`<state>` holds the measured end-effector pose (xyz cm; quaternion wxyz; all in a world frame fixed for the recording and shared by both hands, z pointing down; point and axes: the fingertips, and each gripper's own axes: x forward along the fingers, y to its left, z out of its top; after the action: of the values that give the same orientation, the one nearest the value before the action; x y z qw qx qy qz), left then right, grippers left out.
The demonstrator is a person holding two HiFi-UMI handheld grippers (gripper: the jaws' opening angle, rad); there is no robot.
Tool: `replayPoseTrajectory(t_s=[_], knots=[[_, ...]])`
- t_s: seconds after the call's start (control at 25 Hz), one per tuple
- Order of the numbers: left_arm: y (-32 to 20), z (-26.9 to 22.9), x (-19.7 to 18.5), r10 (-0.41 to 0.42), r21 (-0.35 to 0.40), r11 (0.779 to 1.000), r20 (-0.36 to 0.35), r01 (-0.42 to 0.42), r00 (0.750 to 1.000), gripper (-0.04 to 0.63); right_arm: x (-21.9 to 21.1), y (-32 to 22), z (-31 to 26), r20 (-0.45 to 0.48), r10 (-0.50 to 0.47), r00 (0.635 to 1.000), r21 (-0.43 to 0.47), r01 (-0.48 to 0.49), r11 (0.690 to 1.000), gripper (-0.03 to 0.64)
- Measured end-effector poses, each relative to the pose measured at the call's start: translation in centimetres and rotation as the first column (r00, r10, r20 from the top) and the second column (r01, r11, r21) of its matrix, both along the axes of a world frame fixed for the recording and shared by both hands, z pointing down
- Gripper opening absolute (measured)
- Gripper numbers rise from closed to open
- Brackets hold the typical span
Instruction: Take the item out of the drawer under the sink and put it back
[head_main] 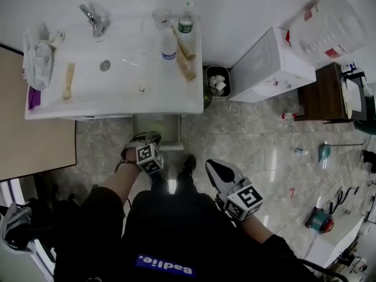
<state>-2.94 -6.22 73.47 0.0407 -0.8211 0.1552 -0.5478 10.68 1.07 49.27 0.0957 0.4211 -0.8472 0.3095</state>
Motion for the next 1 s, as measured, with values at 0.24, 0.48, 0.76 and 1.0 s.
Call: replayPoseTrajectory(t_s=[0.24, 0.48, 0.76, 1.0], knots=[[1.6, -7.6, 0.6, -0.057, 0.025, 0.998, -0.205, 0.063, 0.977, 0.026, -2.2, -0.3, -1.1, 0.014, -0.037, 0.999, 0.047, 0.037, 0.998, 0.002], [3.2, -13.4, -0.2, -0.16, 0.002, 0.985, -0.37, 0.173, 0.915, 0.026, -4.1, -0.5, -3.0, 0.016, -0.057, 0.998, 0.094, 0.055, 0.994, 0.002], [4.8, -20.7, 0.0, -0.206, -0.03, 0.974, -0.537, 0.225, 0.818, 0.025, -4.8, 0.1, -4.7, 0.005, -0.055, 0.998, 0.129, 0.054, 0.99, 0.002], [5.9, -26.1, -0.2, -0.241, -0.061, 0.962, -0.649, 0.266, 0.721, 0.023, -5.5, 0.6, -6.0, -0.011, -0.062, 0.998, 0.158, 0.063, 0.985, 0.002]])
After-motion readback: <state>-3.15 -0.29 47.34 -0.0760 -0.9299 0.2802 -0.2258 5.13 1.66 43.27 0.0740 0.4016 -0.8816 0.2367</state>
